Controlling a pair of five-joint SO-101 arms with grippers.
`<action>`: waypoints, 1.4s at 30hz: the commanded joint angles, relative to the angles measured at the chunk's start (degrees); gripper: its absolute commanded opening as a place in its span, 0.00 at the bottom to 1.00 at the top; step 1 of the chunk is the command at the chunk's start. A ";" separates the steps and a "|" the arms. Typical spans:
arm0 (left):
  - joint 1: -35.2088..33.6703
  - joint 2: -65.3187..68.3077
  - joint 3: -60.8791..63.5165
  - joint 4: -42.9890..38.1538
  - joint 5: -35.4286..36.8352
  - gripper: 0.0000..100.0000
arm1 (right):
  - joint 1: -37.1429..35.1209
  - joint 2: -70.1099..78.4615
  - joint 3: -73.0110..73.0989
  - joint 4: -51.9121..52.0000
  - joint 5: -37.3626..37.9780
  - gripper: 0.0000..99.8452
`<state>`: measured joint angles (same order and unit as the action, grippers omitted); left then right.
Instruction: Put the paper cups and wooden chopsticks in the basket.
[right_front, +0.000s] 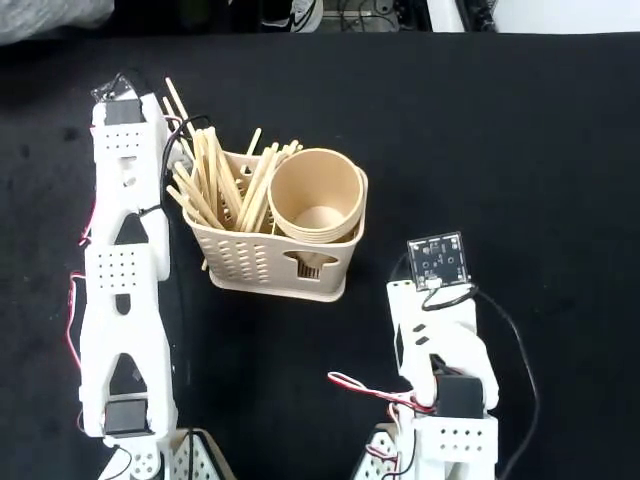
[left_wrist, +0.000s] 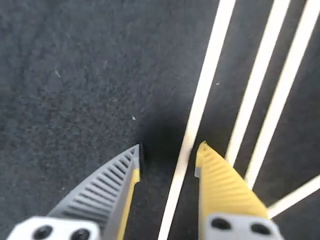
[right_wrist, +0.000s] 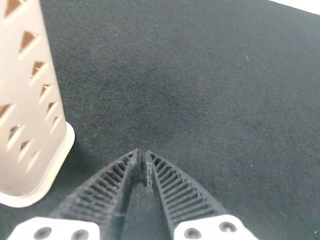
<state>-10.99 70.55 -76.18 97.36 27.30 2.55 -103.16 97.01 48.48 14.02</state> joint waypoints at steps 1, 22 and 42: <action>-1.01 -0.70 -2.86 -2.46 -0.44 0.11 | 0.70 -3.21 -0.40 0.26 0.09 0.01; -2.77 -10.46 -0.22 3.69 -3.16 0.03 | 0.70 -3.21 -0.40 0.26 0.09 0.01; -0.84 -61.80 64.04 -22.68 -2.90 0.03 | 0.53 -3.21 -0.40 0.18 0.09 0.01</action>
<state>-11.78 20.26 -23.60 84.26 24.75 2.55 -103.16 97.01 48.48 14.02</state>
